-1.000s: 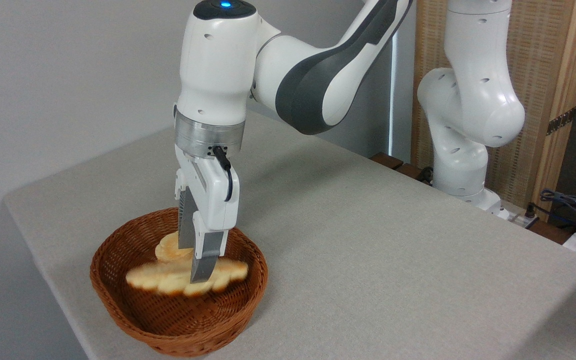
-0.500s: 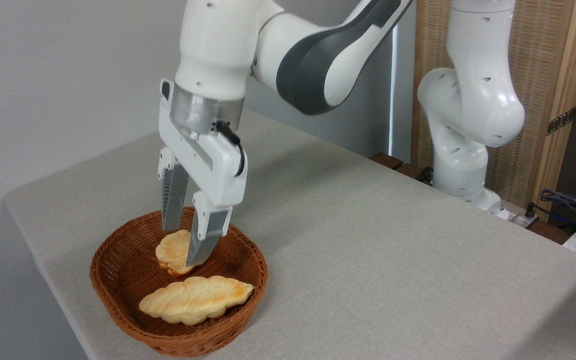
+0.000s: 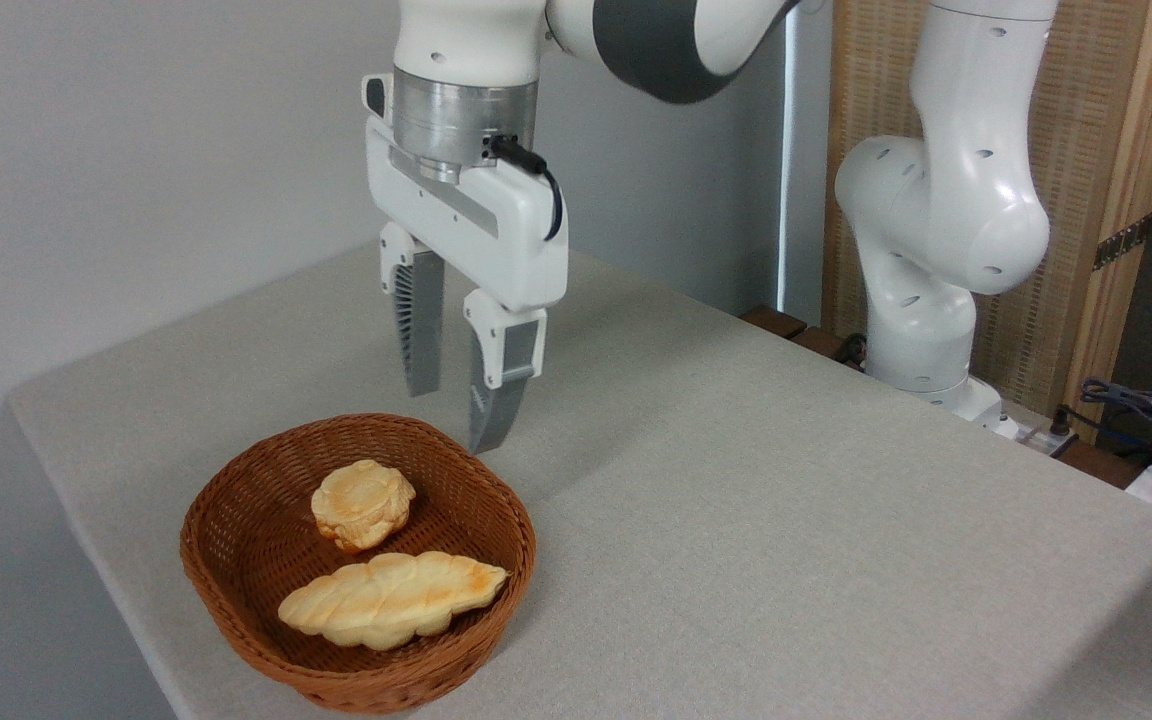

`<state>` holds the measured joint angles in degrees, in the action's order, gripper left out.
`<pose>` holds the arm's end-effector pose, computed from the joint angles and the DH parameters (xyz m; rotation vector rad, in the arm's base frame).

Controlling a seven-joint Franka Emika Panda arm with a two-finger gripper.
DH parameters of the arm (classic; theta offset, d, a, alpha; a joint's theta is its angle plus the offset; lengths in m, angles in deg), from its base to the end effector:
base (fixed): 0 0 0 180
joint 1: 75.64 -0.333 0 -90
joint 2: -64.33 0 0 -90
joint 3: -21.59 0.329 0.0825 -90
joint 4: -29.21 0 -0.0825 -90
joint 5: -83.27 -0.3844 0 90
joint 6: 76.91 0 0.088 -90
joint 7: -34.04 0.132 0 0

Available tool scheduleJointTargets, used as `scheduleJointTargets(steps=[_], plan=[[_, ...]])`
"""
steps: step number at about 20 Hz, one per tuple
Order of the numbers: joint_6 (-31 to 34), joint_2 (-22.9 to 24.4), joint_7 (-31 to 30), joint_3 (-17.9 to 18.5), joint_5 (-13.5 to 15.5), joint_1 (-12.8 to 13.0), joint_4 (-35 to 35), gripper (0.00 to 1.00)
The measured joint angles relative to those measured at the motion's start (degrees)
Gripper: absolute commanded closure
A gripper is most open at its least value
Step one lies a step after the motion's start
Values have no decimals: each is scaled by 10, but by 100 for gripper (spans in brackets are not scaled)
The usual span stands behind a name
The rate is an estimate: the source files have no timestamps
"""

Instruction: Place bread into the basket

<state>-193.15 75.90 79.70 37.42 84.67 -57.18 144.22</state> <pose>0.5244 -0.0170 0.5494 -2.8479 1.2612 -0.3583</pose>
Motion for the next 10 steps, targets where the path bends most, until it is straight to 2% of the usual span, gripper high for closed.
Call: scheduleJointTargets(steps=[1,4,8,10], plan=[[11,2,-7,-2,-15,1,0,0],[25,3,-34,-5,-36,3,0,0],[26,3,-99,-6,-39,8,2,0],[26,3,-112,-8,-39,13,3,0]])
